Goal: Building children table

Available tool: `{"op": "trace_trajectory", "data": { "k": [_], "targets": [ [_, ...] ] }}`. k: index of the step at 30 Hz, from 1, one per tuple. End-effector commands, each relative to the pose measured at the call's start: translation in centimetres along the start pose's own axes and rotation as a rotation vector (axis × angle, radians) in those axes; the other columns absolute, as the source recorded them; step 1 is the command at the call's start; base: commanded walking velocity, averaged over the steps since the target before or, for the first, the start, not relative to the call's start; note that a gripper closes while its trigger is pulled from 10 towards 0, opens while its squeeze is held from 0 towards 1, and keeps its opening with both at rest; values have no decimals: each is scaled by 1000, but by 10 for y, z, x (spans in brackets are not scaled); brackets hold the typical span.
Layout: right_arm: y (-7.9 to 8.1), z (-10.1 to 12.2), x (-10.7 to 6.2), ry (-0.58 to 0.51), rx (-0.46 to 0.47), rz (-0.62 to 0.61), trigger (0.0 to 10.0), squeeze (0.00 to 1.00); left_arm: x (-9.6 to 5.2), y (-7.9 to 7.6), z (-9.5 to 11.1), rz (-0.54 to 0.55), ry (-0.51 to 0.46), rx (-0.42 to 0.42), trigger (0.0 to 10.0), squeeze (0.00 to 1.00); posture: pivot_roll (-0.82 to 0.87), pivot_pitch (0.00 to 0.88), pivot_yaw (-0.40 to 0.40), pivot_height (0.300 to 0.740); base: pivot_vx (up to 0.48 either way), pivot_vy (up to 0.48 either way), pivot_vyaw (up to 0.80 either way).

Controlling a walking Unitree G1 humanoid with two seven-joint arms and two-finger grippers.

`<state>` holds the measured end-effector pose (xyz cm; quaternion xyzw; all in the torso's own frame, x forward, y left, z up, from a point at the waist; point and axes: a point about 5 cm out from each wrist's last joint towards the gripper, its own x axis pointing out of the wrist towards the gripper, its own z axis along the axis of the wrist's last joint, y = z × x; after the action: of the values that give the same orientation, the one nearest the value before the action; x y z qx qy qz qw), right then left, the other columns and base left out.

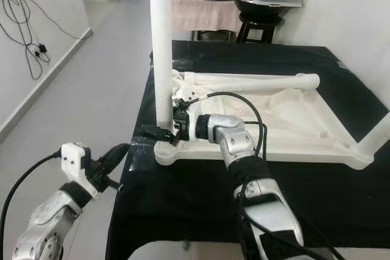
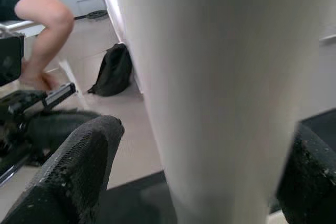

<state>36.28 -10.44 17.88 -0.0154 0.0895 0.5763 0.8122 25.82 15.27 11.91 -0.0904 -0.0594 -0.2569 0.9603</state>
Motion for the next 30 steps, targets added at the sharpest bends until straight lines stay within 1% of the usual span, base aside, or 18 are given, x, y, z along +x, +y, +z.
{"op": "trace_trajectory", "data": {
  "k": [1,4,5,6,7,12,17,19,20,22,23,24,25,26,27,28,29,30],
  "targets": [
    [-1,-1,0,19,-6,25,10000,0,0,-1,-5,-7,27,1,10000,0,45,0,-47,740,0,0,0],
    [-2,-4,0,44,8,42,10000,0,0,-1,-6,-8,30,2,10000,0,46,0,-48,740,0,0,0],
    [-3,-5,0,48,9,46,4549,0,-1,-1,-6,-8,31,2,10000,0,46,0,-48,740,0,0,0],
    [-3,-5,0,49,8,51,4549,0,-1,-1,-6,-8,31,2,10000,0,46,0,-48,740,0,0,0],
    [-2,-5,-2,40,16,63,0,0,-1,-1,-6,-8,32,2,10000,0,48,0,-50,740,0,0,0],
    [-5,-6,-7,14,30,94,0,0,-1,-2,-6,-7,31,0,10000,0,43,0,-46,740,0,0,0],
    [-9,-12,-17,-14,39,56,0,0,-1,-2,-6,-9,29,-1,10000,0,35,0,-45,740,0,0,0],
    [-10,-18,-23,-17,41,-6,0,0,-1,-2,-5,-7,27,-1,10000,0,30,0,-48,740,0,0,0],
    [-8,-28,-24,-2,53,-131,0,0,-2,-1,-4,-5,24,0,10000,0,20,0,-52,740,0,0,0],
    [-7,-31,-24,2,56,-160,0,0,-2,-1,-4,-5,24,0,10000,0,20,0,-52,740,0,0,0],
    [-6,-44,-15,27,112,-379,0,0,-3,0,-3,-4,23,1,10000,0,2,0,-48,740,0,0,0],
    [-3,-59,-11,42,199,-623,0,0,-4,1,-3,-4,22,1,10000,0,-4,0,-45,740,0,0,0],
    [0,-70,-12,64,263,-796,0,0,-4,2,-2,-3,22,1,10000,0,-4,0,-45,740,0,0,0],
    [0,-70,-12,64,263,-796,0,0,-4,2,-2,-3,22,1,10000,0,-4,0,-45,740,0,0,0],
    [19,-85,-7,134,223,-842,0,0,-4,2,-2,-4,22,1,10000,0,-10,0,-39,740,0,0,0],
    [27,-70,-1,119,30,-805,0,0,-4,3,-2,-7,25,4,10000,0,-14,0,-32,740,0,0,0],
    [27,-70,-1,119,30,-805,0,0,-4,3,-2,-7,25,4,10000,0,-14,0,-32,740,0,0,0],
    [35,-58,5,104,-116,-751,0,0,-4,4,-2,-10,28,6,10000,0,-14,0,-32,740,0,0,0]
  ]
}}
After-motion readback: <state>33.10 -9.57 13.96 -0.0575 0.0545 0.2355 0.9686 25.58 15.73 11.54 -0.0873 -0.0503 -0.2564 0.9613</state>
